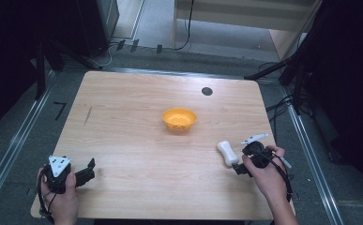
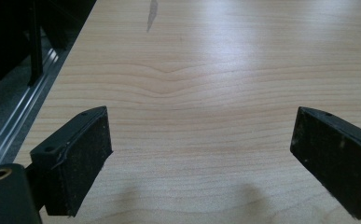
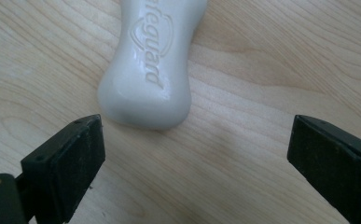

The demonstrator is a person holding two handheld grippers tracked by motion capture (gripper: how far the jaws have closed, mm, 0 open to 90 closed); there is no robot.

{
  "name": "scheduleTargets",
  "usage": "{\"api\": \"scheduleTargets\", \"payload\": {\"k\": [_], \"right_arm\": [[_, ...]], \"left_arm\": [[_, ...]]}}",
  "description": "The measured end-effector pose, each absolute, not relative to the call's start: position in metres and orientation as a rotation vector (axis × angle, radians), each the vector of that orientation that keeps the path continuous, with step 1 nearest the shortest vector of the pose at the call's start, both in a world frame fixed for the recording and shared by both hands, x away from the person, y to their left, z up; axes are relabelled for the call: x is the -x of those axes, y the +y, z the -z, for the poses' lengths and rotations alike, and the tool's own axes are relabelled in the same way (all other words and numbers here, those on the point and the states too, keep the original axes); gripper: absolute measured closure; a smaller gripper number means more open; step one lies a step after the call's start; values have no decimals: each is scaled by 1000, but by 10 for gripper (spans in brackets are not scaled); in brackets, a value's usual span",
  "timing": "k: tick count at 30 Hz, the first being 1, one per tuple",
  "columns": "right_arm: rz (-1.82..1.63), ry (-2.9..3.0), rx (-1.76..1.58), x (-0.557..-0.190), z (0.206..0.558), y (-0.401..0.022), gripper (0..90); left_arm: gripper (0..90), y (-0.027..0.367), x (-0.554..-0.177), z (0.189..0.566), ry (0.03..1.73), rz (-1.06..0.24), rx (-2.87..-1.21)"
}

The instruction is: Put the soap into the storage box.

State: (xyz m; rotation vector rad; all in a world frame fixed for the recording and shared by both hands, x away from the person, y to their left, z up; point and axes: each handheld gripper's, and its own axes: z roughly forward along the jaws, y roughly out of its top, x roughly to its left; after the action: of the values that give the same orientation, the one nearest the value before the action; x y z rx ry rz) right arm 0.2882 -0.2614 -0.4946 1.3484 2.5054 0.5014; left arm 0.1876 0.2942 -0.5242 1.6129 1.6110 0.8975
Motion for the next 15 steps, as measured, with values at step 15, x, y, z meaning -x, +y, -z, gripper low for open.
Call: {"api": "scheduleTargets", "payload": {"k": [15], "right_arm": [[-435,2504,-1387,-304,488,-240,84]], "left_arm": [[56,295,-188,524,1614,-891,-1612]]}}
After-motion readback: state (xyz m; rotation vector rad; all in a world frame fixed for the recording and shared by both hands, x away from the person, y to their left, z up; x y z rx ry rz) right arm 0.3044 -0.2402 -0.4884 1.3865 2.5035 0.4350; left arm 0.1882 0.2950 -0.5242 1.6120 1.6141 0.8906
